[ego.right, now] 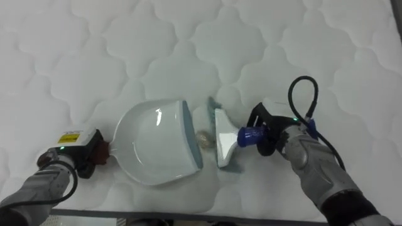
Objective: Clean bed
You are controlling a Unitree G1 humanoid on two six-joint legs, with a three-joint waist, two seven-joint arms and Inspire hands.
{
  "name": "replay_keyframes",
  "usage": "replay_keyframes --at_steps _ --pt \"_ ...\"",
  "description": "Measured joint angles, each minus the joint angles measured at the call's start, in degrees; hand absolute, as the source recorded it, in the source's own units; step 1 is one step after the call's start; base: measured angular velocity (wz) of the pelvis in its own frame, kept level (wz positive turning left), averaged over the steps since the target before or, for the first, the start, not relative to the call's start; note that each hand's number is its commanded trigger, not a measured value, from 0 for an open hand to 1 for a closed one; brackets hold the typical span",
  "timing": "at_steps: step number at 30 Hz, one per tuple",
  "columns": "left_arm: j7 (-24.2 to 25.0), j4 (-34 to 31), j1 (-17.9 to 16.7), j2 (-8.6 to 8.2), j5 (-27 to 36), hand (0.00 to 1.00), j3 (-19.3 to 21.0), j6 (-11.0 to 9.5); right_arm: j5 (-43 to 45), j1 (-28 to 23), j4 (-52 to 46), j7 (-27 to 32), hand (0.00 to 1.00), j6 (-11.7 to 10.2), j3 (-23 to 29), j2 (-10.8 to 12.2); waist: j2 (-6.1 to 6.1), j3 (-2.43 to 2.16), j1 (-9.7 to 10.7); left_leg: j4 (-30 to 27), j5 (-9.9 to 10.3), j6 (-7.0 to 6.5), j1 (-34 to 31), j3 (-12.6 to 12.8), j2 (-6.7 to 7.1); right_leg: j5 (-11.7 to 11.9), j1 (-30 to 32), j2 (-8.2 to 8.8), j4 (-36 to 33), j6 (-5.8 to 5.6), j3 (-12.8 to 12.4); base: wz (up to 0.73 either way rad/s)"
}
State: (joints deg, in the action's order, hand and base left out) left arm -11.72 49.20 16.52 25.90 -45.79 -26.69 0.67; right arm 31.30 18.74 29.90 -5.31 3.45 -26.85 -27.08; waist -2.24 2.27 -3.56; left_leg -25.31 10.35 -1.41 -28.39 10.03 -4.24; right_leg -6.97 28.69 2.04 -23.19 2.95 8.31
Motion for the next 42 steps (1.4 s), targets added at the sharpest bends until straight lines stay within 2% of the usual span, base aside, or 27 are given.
replay_keyframes --at_steps 6,10,15,20,24,42 --pt "-0.04 -0.07 0.02 0.41 0.03 1.0 0.01 -1.48 0.9 -0.13 -3.4 -1.72 1.0 -0.85 -3.29 -0.15 -0.42 -0.06 0.24 -0.33 0.02 0.01 -0.69 0.11 0.64 -0.98 1.59 0.67 -1.75 0.03 -0.12 0.01" --pt "-0.05 -0.08 0.03 0.42 0.07 1.0 0.22 -2.17 3.57 -0.2 -6.13 -3.06 1.0 -0.94 -3.55 -0.15 -0.6 -0.05 0.27 -1.03 0.1 -0.13 -1.7 0.09 0.49 -1.01 2.44 0.84 -2.56 0.02 0.09 -0.01" --pt "-0.09 0.17 -0.05 0.57 0.05 1.0 0.73 -2.29 4.85 -0.94 -8.64 -4.64 1.0 -0.91 -4.45 -0.35 -1.53 -0.04 0.13 -1.37 0.36 -0.25 -1.76 0.13 0.44 -1.07 2.46 0.78 -2.65 -0.08 -0.13 0.0" --pt "-0.22 0.15 -0.09 0.65 0.06 1.0 0.72 -2.6 4.68 -1.32 -8.73 -6.44 1.0 -1.18 -6.86 -0.18 -1.54 -0.04 -0.17 -2.44 1.03 -0.26 -2.17 0.15 -0.03 -1.07 2.46 0.45 -2.67 -0.09 -0.2 -0.02" --pt "-0.57 -0.16 -0.32 1.12 0.07 1.0 0.64 -2.99 4.5 -1.78 -8.73 -7.14 1.0 -2.47 -6.9 -0.11 -1.52 -0.05 -0.09 -2.44 1.03 -0.27 -2.43 0.13 -0.05 -1.08 2.64 0.44 -2.69 -0.09 -0.13 0.0" --pt "-1.74 -1.05 -1.42 1.58 0.17 1.0 -0.07 -3.53 5.2 -1.79 -7.71 -4.65 1.0 -4.53 -6.8 -0.21 -1.38 -0.01 0.05 -2.38 1.03 -0.26 -1.81 -0.53 0.07 -1.1 1.66 0.52 -2.38 -0.13 0.44 0.01"
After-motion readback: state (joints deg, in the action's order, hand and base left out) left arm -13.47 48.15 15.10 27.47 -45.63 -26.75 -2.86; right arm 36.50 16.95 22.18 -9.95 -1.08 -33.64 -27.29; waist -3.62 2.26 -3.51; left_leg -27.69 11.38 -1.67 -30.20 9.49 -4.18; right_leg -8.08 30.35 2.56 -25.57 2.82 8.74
